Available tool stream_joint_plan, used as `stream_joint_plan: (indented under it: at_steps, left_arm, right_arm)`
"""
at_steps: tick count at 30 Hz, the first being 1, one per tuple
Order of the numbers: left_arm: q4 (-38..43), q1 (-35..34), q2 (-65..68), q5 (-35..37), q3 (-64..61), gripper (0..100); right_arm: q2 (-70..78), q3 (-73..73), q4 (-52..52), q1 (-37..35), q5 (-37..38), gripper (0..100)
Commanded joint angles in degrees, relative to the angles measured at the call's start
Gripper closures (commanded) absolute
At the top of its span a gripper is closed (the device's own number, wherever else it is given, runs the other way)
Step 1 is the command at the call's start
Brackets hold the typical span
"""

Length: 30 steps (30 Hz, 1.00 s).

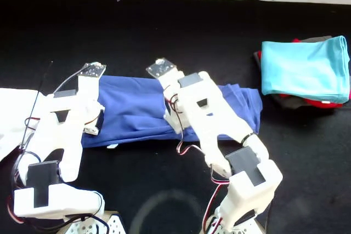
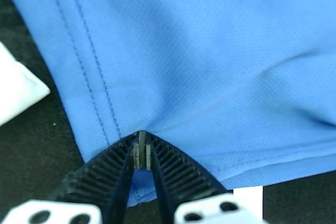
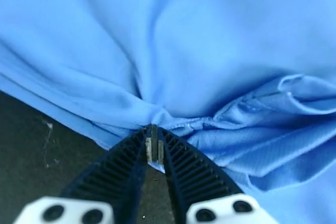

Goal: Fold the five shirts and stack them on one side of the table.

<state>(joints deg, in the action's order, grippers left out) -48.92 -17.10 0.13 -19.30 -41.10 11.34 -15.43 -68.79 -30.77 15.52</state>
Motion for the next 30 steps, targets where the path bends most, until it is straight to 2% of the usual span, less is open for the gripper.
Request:
stream_joint_plan:
  at_steps: [1,8,13,18,23,26,30]
  left_arm:
    - [0.09,-1.54,0.13,-0.62,2.24,99]
    - [-15.47,-1.71,0.22,-0.62,18.95,99]
    - [-22.51,-1.89,0.84,-0.62,29.05,99]
    - [-22.95,-2.24,1.45,-0.70,28.62,99]
    - [-20.75,-2.51,8.57,-0.62,28.35,99]
    - [-18.37,-2.59,12.53,-0.62,28.35,99]
    - [-17.05,-2.59,14.29,2.64,28.44,99]
  right_arm:
    - [-3.30,-1.19,-0.48,-0.84,-0.09,99.3]
    - [-12.53,1.63,-0.40,-0.57,-0.09,99.3]
    - [-20.35,6.20,-2.86,1.27,-0.09,99.3]
    - [-21.58,6.20,-10.77,5.41,2.11,99.3]
    - [-21.58,0.75,-10.59,8.04,5.19,99.3]
    - [-21.58,-4.62,-5.76,8.13,5.27,99.3]
    - [-21.58,-12.53,7.08,8.13,5.10,99.3]
